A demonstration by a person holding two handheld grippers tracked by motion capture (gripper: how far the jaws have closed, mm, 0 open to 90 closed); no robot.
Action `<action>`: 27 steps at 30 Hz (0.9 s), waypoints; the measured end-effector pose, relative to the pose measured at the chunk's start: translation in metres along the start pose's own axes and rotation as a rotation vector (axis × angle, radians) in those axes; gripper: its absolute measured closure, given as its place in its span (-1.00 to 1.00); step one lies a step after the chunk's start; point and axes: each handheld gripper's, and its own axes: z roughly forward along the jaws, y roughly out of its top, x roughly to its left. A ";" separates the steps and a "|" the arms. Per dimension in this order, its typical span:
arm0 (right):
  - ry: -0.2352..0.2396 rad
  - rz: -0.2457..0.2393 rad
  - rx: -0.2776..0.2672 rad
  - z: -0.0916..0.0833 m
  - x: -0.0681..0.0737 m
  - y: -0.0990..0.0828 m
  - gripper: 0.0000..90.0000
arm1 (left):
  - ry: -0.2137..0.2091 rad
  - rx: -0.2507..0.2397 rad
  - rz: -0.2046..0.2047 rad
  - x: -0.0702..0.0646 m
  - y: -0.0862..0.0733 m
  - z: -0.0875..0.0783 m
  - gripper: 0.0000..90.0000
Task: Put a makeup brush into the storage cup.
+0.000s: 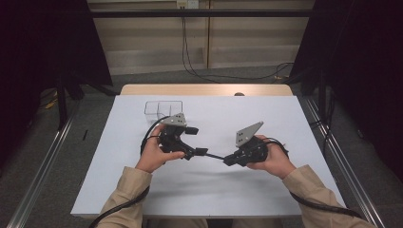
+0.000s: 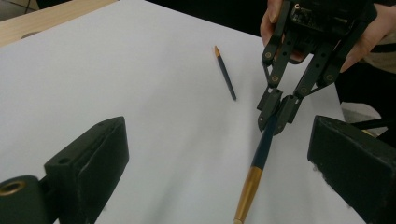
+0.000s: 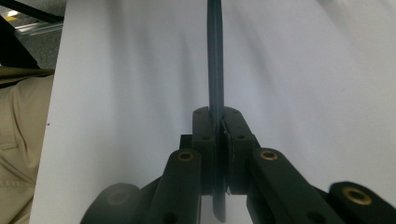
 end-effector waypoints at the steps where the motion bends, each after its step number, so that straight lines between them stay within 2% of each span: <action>1: 0.001 0.003 -0.001 0.000 0.000 0.000 0.89 | 0.005 -0.007 -0.001 0.000 -0.001 -0.001 -0.89; 7: -0.012 0.014 -0.036 0.000 0.002 0.000 0.89 | -0.006 -0.012 -0.017 0.000 -0.005 0.002 -0.92; 13: -0.023 0.020 -0.054 -0.001 0.002 -0.001 0.89 | -0.010 -0.026 -0.013 0.000 -0.005 0.001 -0.95; 21: -0.055 0.065 -0.140 -0.004 0.000 -0.005 0.89 | -0.018 -0.048 -0.034 0.000 -0.009 0.002 -0.96; 27: -0.081 0.099 -0.220 -0.005 0.002 -0.006 0.89 | -0.029 -0.057 -0.033 -0.001 -0.009 0.004 -0.97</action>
